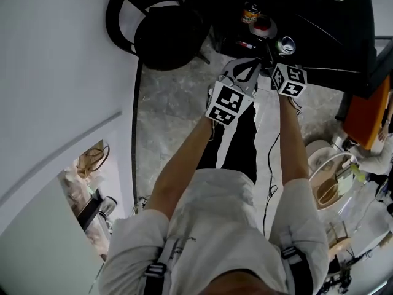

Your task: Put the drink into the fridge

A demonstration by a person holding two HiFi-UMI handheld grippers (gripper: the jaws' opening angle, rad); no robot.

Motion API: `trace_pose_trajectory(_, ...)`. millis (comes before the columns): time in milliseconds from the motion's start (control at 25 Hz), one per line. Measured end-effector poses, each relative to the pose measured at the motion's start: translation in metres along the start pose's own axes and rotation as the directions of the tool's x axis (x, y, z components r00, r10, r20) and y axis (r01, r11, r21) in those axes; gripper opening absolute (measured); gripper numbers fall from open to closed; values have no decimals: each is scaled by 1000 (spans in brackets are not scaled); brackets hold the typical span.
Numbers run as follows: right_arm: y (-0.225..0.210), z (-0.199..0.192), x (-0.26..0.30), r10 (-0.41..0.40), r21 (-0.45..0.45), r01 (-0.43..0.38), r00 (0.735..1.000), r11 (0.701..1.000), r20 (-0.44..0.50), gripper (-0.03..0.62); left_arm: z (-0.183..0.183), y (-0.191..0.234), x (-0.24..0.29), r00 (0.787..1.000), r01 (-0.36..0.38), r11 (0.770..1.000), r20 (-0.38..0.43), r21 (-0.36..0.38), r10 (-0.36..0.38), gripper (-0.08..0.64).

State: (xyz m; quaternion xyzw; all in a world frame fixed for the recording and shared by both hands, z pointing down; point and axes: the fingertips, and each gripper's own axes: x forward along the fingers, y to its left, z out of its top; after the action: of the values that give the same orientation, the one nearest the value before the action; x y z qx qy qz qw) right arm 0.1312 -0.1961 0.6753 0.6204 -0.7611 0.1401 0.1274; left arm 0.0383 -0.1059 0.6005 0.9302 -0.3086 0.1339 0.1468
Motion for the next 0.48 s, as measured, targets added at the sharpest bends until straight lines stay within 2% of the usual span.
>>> trace_pose_trajectory(160, -13, -11, 24, -35, 7, 35, 999, 999, -1, 336, -3, -3, -4, 1000, -2, 1000, 1, -4, 2, 9)
trace_pose_trajectory(480, -24, -18, 61, -78, -4, 78, 997, 997, -21, 336, -21, -10, -6, 1000, 12, 998, -24, -62, -14, 9)
